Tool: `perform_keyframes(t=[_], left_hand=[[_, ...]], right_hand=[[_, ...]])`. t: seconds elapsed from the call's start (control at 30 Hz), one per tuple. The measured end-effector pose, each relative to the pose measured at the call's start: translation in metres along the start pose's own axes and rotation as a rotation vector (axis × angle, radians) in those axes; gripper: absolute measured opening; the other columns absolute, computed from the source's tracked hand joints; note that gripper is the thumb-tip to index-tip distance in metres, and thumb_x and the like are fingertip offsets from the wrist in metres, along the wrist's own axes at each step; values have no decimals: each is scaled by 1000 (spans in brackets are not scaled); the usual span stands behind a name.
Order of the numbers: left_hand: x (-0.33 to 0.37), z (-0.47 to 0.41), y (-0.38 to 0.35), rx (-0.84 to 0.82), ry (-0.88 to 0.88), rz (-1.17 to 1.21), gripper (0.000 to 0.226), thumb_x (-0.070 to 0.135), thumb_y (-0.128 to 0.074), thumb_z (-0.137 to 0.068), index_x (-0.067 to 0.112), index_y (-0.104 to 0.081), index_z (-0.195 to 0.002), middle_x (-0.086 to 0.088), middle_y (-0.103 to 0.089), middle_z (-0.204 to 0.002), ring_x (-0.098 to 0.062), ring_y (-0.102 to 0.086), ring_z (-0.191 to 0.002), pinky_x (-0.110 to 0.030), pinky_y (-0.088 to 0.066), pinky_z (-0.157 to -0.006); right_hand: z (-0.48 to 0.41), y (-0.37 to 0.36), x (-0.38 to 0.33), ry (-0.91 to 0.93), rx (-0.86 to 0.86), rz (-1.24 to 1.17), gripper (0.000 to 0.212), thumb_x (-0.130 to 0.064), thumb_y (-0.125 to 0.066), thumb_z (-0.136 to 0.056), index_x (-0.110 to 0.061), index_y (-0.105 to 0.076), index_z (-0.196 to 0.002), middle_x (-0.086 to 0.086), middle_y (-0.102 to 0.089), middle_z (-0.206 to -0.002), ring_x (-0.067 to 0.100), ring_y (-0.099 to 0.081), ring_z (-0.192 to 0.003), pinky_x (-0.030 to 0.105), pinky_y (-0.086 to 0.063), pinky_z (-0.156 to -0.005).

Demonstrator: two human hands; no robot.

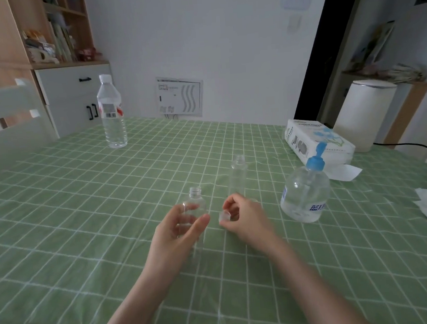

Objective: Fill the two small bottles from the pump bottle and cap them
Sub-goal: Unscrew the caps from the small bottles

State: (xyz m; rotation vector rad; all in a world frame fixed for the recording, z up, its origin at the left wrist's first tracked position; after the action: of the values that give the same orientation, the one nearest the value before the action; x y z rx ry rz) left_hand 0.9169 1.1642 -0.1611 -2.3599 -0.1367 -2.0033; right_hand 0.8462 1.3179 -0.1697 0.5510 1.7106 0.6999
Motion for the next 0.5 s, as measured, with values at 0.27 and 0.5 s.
perform_keyframes(t=[0.27,0.5], left_hand=[[-2,-10,-8,-7,-26,24,47,52,-65,-57,30,-64,-99,0,-69,-87,-18,-67,-80,-29,-56,-71],[24,-22,-59,-129,-82,56,56,56,-65,-54,29,-59,-103,13,-72,-82,-7,-66,-69,-22,-56,-65]], right_hand=[[12,12,3,-21,36,-40,34,-27,-74,-83,-27,-56,-113,-14,-57,-105,1,-54,-96,9,-42,-82],[34,83,3,-15,194,-184,18,-10,-67,-89,-25,-62,-96,-12,-65,-85,-5,-59,-76,3,-46,-69]])
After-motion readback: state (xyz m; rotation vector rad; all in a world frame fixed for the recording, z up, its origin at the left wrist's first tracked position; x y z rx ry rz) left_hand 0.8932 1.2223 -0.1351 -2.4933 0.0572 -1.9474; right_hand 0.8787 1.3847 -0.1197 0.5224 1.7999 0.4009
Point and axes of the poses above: each hand's wrist, its own z-axis away from the middle knuckle, its own y-axis out of the back of the hand, x = y × z, the point moved 7 cm from there along -z, towards the middle knuckle
